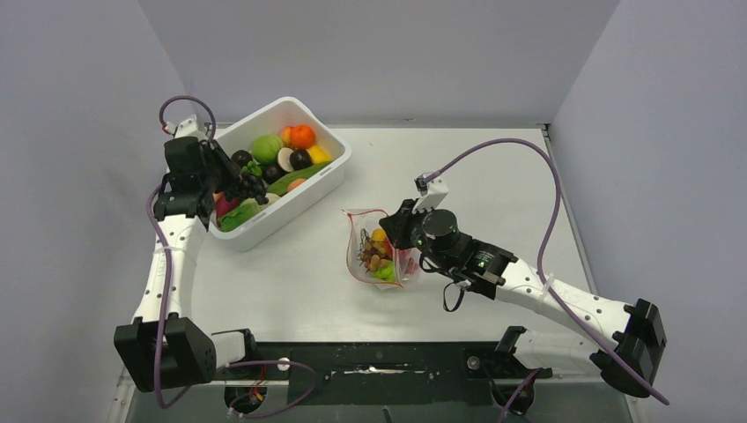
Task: Place the food in the zip-top bag and seal the zipper
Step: Pick up the fake fruit from the bin.
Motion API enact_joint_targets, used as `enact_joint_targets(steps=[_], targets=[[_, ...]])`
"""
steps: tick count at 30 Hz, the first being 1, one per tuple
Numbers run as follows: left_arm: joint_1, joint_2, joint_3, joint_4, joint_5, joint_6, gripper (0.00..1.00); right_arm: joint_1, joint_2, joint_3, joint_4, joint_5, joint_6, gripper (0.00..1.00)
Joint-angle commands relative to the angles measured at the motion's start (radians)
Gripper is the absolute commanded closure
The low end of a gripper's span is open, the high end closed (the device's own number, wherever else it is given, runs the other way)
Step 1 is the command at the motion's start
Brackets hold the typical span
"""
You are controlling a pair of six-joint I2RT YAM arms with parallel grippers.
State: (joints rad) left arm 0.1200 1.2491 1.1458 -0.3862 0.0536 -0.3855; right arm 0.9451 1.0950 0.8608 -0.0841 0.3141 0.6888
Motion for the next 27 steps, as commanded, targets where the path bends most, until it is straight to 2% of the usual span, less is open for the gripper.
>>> enact_joint_targets(steps=[1,10,21,27], targets=[[-0.012,-0.062,0.078,-0.008,0.028,-0.001,0.81,0.014,0.008,0.062,0.057,0.024,0.008,1.0],[-0.043,-0.103,0.147,-0.046,0.072,-0.001,0.82,0.019,0.05,0.087,0.063,0.024,0.008,1.0],[-0.141,-0.158,0.207,-0.051,0.129,-0.048,0.82,0.017,0.122,0.142,0.1,0.016,0.013,1.0],[-0.164,-0.195,0.201,-0.029,0.209,-0.102,0.83,0.012,0.161,0.176,0.11,-0.007,0.013,1.0]])
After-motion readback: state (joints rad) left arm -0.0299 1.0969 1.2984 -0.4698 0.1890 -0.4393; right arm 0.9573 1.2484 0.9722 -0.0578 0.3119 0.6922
